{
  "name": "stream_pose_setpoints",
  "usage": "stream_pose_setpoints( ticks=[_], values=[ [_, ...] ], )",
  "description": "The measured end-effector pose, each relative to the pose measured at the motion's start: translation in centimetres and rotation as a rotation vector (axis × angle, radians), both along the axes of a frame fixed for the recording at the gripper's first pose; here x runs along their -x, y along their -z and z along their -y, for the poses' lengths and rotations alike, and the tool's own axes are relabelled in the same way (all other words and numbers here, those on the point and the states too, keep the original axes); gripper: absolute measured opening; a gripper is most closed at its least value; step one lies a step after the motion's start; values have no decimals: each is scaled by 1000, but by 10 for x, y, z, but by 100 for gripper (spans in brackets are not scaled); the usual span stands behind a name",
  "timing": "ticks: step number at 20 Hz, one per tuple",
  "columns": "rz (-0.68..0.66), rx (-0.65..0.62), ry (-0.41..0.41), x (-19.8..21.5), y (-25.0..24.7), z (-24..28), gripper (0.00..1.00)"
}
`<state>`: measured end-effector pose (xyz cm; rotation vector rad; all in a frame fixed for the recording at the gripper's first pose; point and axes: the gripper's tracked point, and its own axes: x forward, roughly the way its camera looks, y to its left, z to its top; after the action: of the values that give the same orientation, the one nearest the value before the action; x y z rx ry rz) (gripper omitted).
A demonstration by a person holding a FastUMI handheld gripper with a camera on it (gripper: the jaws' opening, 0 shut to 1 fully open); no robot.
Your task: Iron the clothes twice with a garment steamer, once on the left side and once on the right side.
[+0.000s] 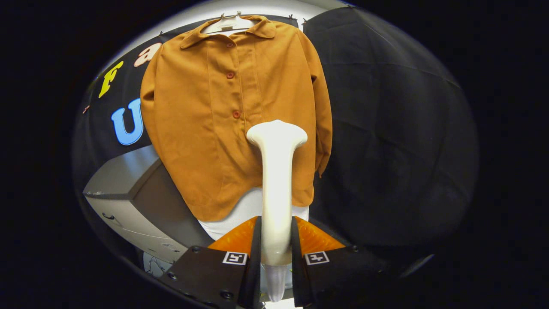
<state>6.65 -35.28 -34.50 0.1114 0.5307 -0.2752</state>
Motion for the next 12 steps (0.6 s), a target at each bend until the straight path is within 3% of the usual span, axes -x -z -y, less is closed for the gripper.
stream_pose_setpoints(
  ticks=[12],
  values=[
    [-91,-33,24,69,52,-41,34]
  ],
)
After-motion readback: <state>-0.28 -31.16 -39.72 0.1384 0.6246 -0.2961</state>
